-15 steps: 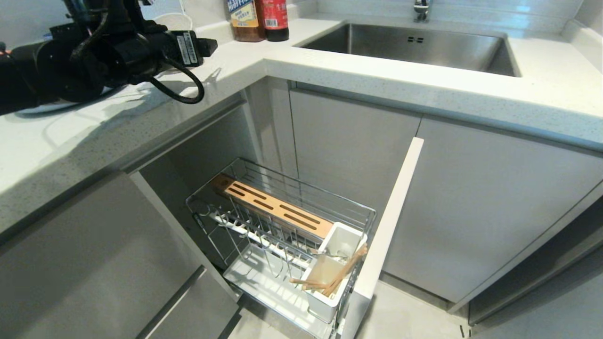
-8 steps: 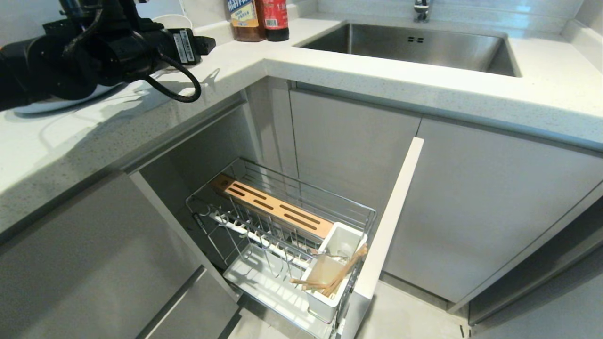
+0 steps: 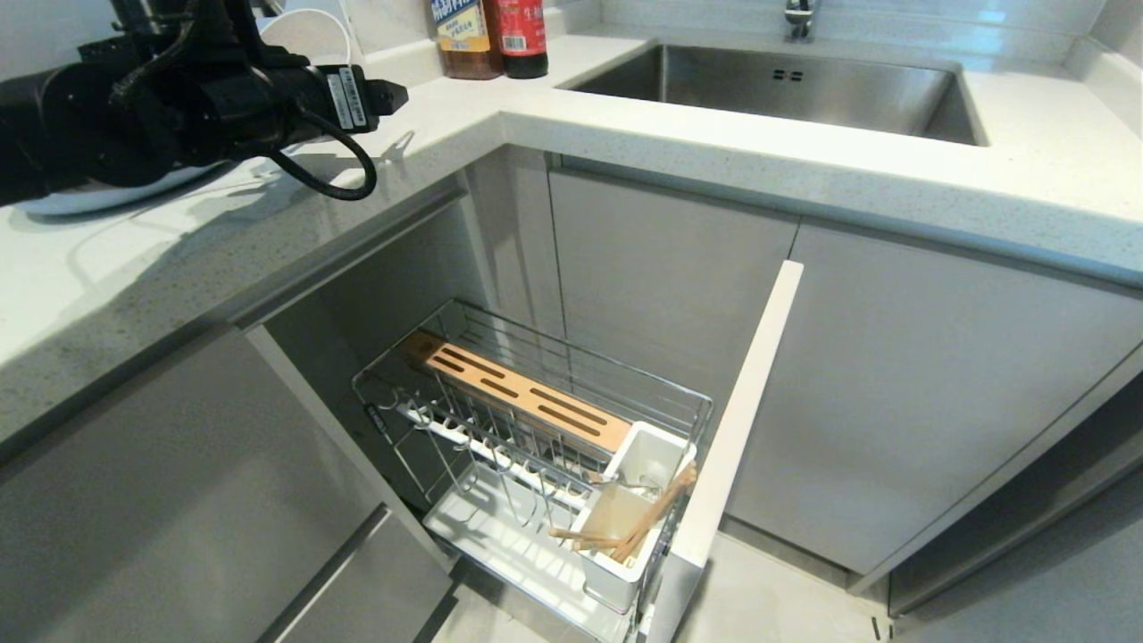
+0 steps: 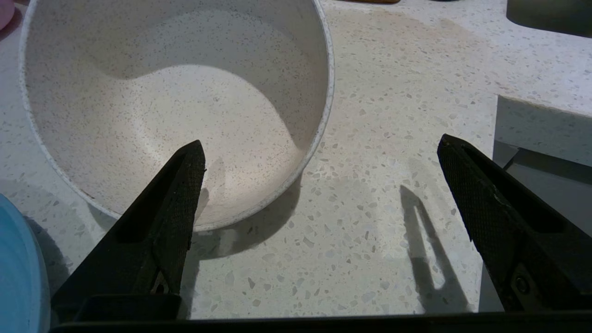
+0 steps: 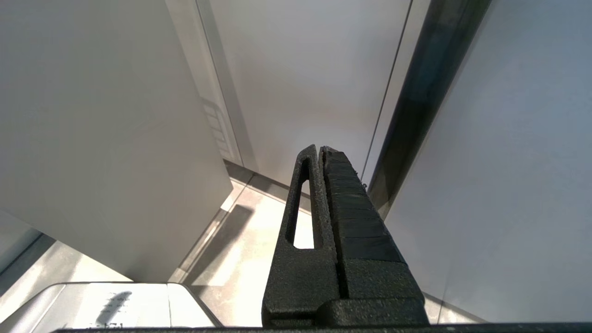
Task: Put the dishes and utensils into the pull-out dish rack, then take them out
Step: Pick up the bowl and place it in the cupboard
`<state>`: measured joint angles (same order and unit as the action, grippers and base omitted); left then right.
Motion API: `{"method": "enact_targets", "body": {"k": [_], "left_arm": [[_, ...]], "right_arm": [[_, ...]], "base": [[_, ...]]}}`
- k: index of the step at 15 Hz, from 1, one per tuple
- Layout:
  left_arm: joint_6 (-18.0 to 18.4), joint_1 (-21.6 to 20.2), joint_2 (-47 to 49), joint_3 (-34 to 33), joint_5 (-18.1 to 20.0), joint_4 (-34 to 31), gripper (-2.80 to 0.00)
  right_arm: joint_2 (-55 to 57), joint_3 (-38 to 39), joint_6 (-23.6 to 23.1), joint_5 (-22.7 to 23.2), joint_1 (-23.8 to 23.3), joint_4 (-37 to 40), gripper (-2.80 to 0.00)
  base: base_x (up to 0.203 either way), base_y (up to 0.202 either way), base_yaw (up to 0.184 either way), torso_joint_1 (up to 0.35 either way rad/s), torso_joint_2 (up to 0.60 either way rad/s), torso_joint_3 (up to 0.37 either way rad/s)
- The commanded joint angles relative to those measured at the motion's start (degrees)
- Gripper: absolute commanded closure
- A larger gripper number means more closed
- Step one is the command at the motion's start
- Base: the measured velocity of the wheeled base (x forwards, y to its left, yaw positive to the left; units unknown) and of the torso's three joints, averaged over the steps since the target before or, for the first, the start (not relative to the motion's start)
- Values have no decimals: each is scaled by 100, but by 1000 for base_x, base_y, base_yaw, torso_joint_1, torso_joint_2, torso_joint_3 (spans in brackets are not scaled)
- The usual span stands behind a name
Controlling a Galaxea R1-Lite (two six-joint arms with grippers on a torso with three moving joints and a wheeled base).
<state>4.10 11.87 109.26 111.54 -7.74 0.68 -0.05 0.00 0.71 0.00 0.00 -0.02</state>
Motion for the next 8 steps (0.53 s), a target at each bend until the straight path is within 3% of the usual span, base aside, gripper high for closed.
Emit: {"method": "enact_targets", "body": {"k": [1, 7, 8], "left_arm": [[3, -1, -10, -1, -8, 3, -280], [12, -1, -46, -1, -17, 2, -280], [21, -1, -46, -1, -17, 5, 0]], "right_arm": [[5, 9, 0, 0, 0, -6, 0], [5, 9, 0, 0, 0, -4, 0], [5, 9, 0, 0, 0, -6, 0]], "base": [[0, 0, 0, 0, 0, 0], [0, 0, 0, 0, 0, 0], [0, 0, 0, 0, 0, 0]]}}
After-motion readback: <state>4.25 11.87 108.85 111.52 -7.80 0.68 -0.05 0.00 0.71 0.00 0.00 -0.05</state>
